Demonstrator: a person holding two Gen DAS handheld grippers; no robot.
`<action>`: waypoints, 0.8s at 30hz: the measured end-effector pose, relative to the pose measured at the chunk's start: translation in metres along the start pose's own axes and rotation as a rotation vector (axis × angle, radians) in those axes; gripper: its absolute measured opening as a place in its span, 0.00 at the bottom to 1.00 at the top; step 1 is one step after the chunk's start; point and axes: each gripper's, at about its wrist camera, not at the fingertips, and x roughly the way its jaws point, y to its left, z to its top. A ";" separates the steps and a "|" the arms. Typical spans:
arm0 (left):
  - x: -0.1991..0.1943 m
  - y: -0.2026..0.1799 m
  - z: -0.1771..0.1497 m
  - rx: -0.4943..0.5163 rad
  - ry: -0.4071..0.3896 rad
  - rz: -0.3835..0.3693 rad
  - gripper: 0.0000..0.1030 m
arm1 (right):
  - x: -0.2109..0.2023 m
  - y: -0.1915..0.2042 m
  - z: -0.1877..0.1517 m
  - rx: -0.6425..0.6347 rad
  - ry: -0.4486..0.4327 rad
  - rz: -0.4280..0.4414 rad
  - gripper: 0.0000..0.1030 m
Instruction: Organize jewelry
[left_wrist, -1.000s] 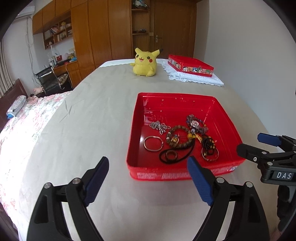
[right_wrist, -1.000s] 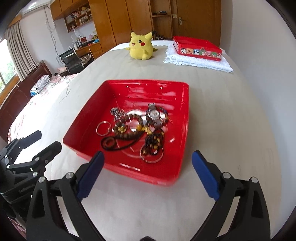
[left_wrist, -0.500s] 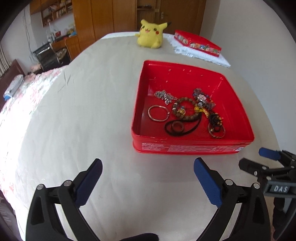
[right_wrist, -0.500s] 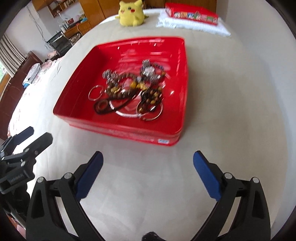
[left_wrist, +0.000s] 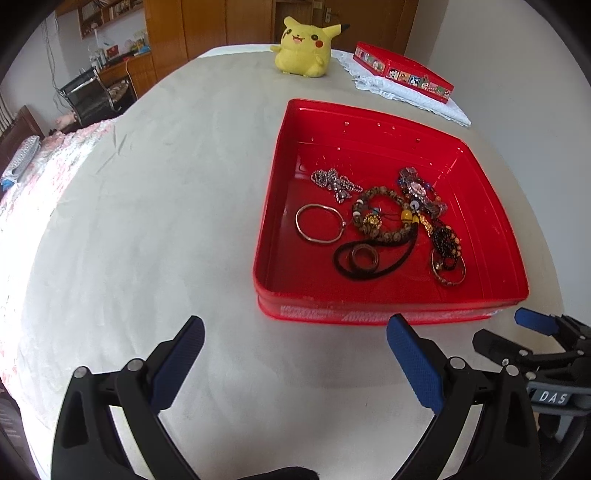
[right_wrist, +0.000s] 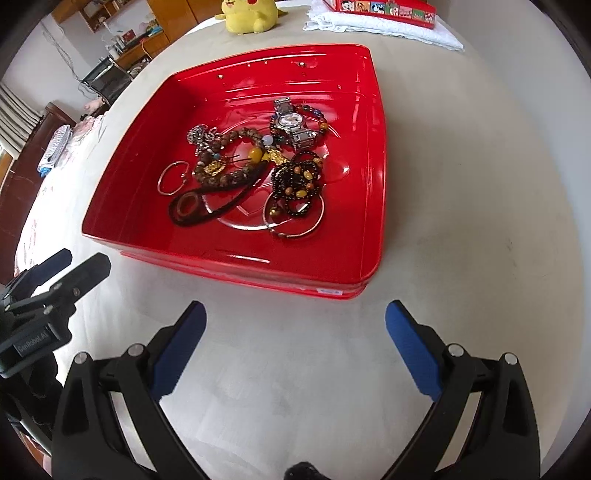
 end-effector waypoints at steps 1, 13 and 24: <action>0.002 0.000 0.002 0.001 0.003 -0.001 0.96 | 0.001 -0.001 0.001 0.002 0.004 0.002 0.94; 0.014 -0.008 0.005 0.026 0.028 -0.016 0.96 | 0.005 -0.007 0.005 0.015 0.014 -0.011 0.94; 0.015 -0.009 0.005 0.036 0.027 -0.015 0.96 | 0.006 -0.005 0.005 0.005 0.011 -0.016 0.94</action>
